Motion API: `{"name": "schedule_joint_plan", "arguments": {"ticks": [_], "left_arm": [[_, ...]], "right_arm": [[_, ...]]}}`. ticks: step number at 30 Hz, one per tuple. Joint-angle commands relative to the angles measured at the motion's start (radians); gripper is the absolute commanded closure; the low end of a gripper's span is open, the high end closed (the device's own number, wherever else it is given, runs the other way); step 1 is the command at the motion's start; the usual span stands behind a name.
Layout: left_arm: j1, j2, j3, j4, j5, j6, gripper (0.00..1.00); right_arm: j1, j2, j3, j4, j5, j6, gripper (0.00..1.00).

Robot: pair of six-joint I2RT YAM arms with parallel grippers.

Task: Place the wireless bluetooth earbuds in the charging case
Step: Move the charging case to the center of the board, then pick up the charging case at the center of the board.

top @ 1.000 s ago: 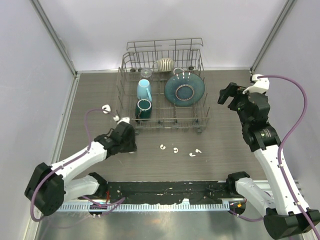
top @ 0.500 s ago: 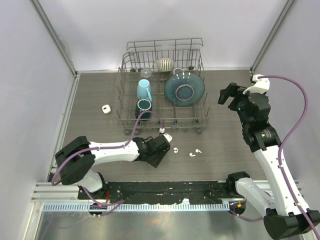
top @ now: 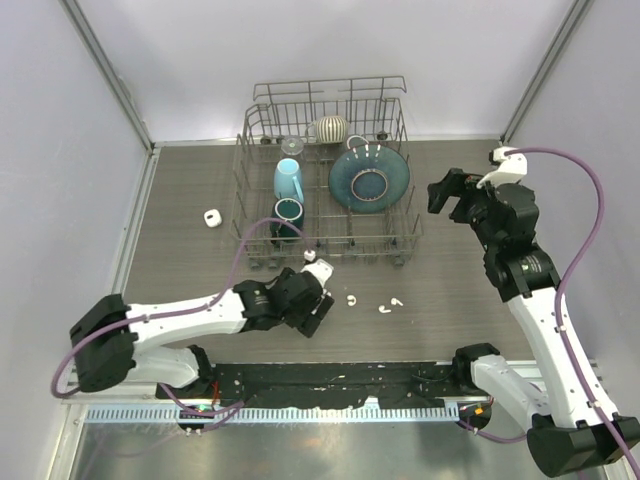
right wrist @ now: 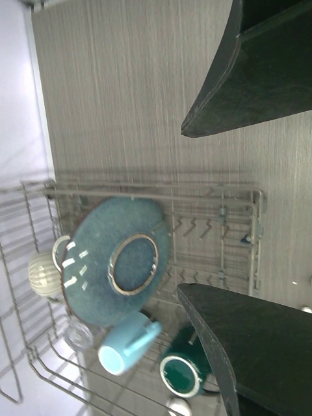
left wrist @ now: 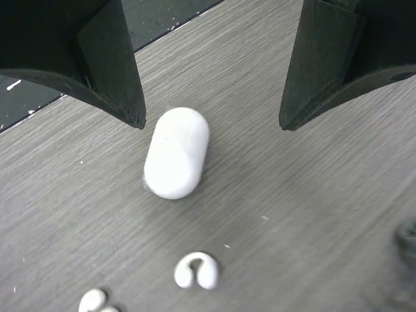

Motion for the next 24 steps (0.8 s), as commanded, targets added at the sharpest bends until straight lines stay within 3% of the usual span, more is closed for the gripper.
{"name": "schedule_joint_plan", "arguments": {"ticks": [1,5,9,15,19,24], "left_arm": [[-0.001,-0.159,-0.031,-0.015,-0.191,-0.057,0.11],[0.005,-0.33,-0.07,-0.017,-0.312,-0.138,0.05],[0.039,-0.471,-0.091,-0.033,-0.369,-0.147,0.0],[0.102,-0.53,-0.1,-0.053,-0.393,-0.138,0.0],[0.166,-0.528,-0.104,-0.046,-0.368,-0.163,0.0],[0.298,-0.554,-0.11,-0.084,-0.335,-0.204,0.0]], "right_arm": [[0.006,0.038,0.04,-0.01,-0.269,-0.063,0.0],[0.023,0.047,-0.029,-0.014,-0.579,-0.177,0.0],[0.177,0.018,-0.061,-0.048,-0.641,-0.243,0.0],[0.492,0.041,-0.067,-0.197,-0.448,-0.413,0.02],[0.789,0.118,-0.115,-0.223,-0.289,-0.483,0.03],[0.909,0.199,-0.184,-0.079,-0.169,-0.546,0.03]]}}
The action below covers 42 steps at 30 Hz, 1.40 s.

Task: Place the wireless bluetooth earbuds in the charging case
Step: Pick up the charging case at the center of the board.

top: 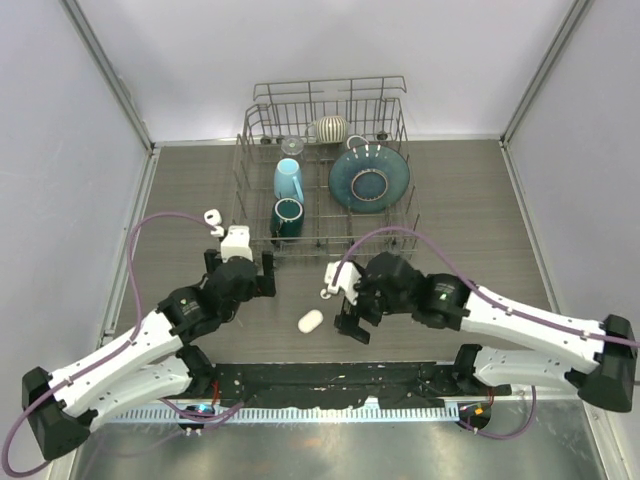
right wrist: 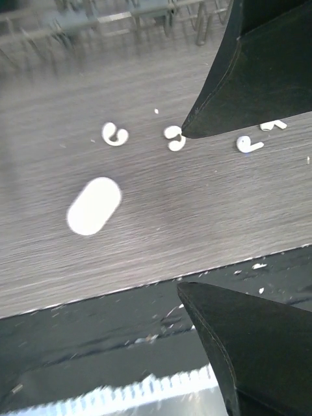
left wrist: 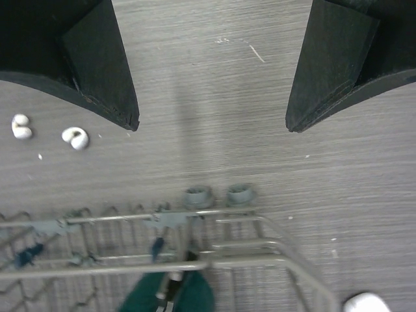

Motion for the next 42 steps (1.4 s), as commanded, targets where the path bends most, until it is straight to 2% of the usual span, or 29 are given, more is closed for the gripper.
{"name": "schedule_joint_plan", "arguments": {"ticks": [1,3,5,10,18,28,33,40,42], "left_arm": [[0.086,-0.045,-0.006,-0.031,0.011,-0.06,0.0],[0.133,-0.052,-0.004,-0.041,0.041,-0.077,0.0],[0.173,-0.058,-0.012,-0.04,0.074,-0.08,0.0],[0.198,-0.071,-0.04,-0.029,0.098,-0.093,0.0],[0.201,-0.1,-0.067,0.002,0.115,-0.102,0.0],[0.206,-0.137,-0.093,0.012,0.13,-0.091,0.0],[0.209,-0.146,-0.109,0.037,0.143,-0.076,0.0],[0.21,-0.143,-0.103,0.043,0.158,-0.056,0.0],[0.21,-0.148,-0.107,0.049,0.166,-0.054,0.0]], "right_arm": [[0.056,0.06,-0.064,0.113,0.153,-0.097,0.02],[0.058,0.067,-0.109,0.22,0.132,-0.18,0.02],[0.059,0.062,-0.178,0.298,0.037,-0.292,0.02],[0.062,0.088,-0.222,0.397,-0.015,-0.465,0.01],[0.061,0.275,-0.175,0.455,-0.12,-0.555,0.01],[-0.023,0.431,-0.026,0.346,-0.365,-0.667,0.04],[-0.062,0.499,0.109,0.196,-0.48,-0.7,0.06],[-0.089,0.6,0.187,-0.016,-0.492,-0.821,0.1],[-0.092,0.622,0.189,-0.027,-0.486,-0.823,0.11]]}}
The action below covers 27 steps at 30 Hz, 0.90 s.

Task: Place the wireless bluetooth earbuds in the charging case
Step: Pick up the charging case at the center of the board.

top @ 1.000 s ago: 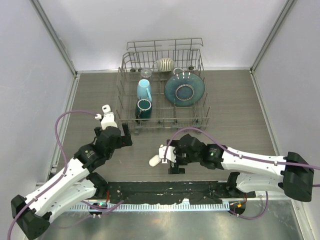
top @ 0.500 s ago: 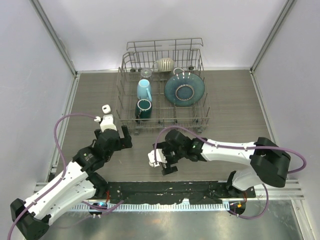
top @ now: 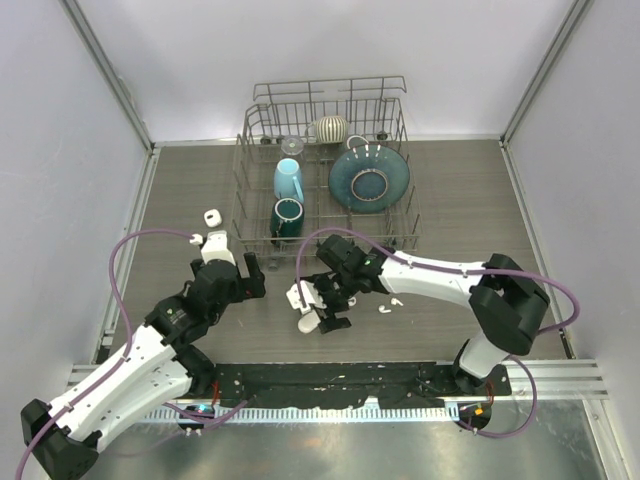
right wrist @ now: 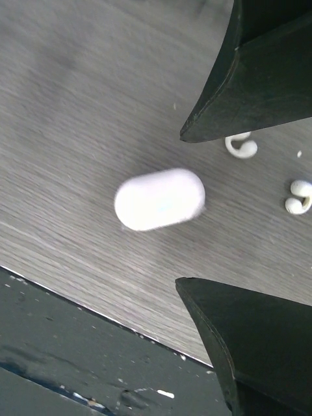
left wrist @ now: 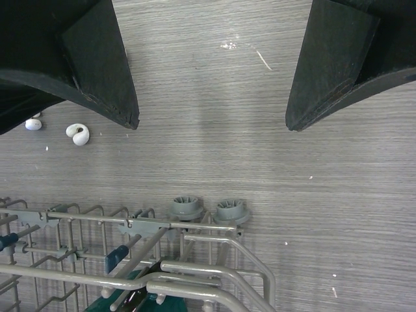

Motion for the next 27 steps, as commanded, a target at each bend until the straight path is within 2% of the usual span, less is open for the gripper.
{"name": "schedule_joint_plan", "arguments": {"ticks": [1,22,27], "left_arm": [[0.008,-0.012,-0.003,0.056,0.013,0.02,0.0],[0.02,-0.013,-0.023,0.076,0.007,0.012,0.0],[0.022,-0.016,-0.025,0.071,0.008,0.012,0.0]], "right_arm": [[-0.013,0.037,0.035,-0.12,-0.033,-0.07,0.1],[-0.028,0.168,0.091,0.005,-0.019,-0.044,0.11],[-0.028,0.198,0.114,-0.012,-0.016,-0.039,0.16]]}}
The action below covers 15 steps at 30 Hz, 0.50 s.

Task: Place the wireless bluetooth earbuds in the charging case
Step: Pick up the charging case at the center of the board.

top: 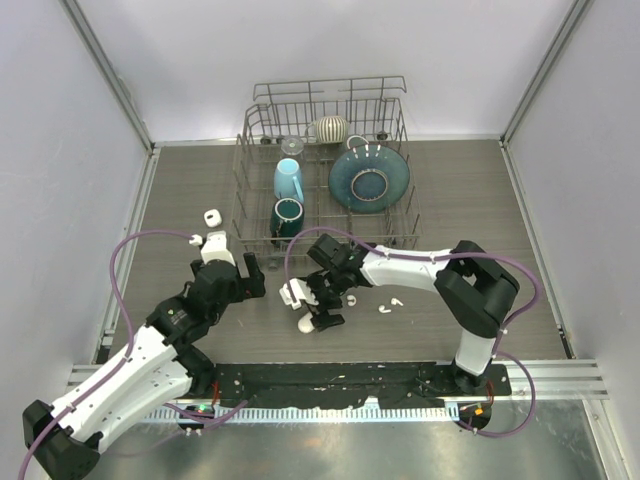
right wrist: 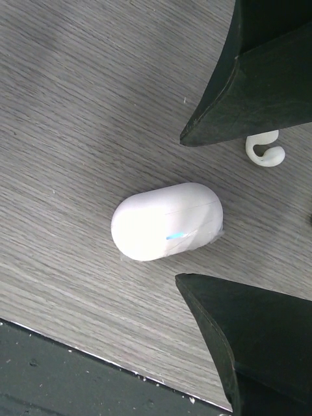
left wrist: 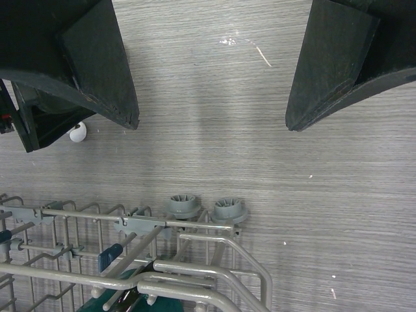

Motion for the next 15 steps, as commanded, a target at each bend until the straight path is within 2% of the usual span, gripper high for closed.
{"name": "schedule_joint_plan", "arguments": {"ticks": [1,8,15], "left_arm": [[0.006,-0.016,-0.002,0.032,-0.004,0.009,0.0],[0.007,-0.026,-0.002,0.032,-0.007,0.013,0.0],[0.009,-0.016,0.003,0.035,-0.001,0.015,0.0]], "right_arm": [[-0.003,0.014,0.042,0.008,-0.007,-0.012,0.18],[-0.004,0.02,0.003,0.018,-0.007,0.005,0.23],[-0.003,0.014,-0.034,0.092,-0.002,0.048,0.25]]}}
